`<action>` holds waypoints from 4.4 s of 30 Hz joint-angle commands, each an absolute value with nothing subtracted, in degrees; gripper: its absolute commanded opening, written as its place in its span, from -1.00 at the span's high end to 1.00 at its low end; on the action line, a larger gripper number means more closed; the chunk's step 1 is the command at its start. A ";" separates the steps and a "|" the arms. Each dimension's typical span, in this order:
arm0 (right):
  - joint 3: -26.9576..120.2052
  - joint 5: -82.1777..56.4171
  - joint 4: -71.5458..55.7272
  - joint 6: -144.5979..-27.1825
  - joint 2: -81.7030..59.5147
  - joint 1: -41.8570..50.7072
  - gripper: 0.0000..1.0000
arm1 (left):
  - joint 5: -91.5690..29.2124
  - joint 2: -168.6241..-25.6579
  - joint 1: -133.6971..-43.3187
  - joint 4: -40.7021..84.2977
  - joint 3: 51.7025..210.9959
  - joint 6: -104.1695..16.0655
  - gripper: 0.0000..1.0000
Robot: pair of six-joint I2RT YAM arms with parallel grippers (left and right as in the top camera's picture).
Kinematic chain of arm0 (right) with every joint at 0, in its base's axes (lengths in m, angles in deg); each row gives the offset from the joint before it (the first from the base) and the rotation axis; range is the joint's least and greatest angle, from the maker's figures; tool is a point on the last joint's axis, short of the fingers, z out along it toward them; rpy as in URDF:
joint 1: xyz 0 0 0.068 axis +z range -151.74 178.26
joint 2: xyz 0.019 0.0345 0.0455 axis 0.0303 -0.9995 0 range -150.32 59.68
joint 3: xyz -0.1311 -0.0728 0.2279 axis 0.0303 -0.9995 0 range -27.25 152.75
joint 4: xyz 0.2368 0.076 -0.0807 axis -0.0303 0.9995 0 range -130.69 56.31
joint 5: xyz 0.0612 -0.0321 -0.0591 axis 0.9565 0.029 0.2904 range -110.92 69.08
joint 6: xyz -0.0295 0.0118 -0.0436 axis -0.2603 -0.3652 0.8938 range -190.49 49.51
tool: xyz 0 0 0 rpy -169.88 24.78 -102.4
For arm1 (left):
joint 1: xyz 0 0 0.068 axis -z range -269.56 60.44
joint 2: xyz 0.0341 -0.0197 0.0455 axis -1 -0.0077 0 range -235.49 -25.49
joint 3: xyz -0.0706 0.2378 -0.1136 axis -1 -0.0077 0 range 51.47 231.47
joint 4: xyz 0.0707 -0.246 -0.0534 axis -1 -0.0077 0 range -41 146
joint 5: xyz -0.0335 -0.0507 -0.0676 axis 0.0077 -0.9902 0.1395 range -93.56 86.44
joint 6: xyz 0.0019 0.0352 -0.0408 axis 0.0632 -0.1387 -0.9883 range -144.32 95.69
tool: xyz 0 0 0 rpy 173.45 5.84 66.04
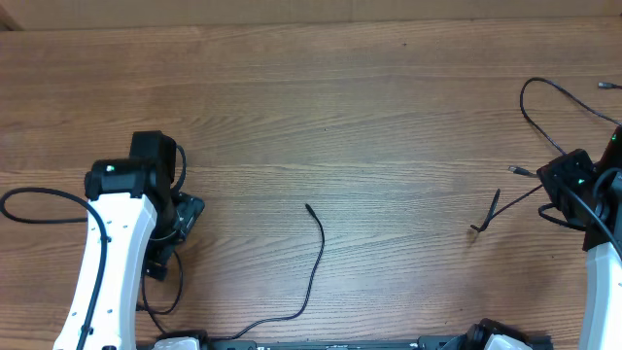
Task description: Untangle cables
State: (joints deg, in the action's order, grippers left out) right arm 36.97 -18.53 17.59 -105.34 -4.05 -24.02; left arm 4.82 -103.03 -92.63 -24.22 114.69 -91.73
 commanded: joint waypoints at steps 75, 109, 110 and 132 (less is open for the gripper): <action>36.71 -20.85 24.91 -101.47 -9.68 -23.82 0.92 | -7.24 -122.48 -61.15 -5.56 116.44 -67.54 -0.99; 36.71 -20.80 25.67 -101.50 -9.86 -23.80 0.92 | -2.74 -94.84 -57.77 1.11 81.71 -118.16 -0.54; 36.71 -20.80 25.65 -101.50 -9.86 -23.80 0.92 | -1.82 -94.84 -57.77 1.18 81.43 -118.94 -0.47; 36.71 -20.83 25.87 -101.50 -9.86 -23.80 0.92 | -2.44 -94.79 -75.49 27.99 86.50 -115.12 0.78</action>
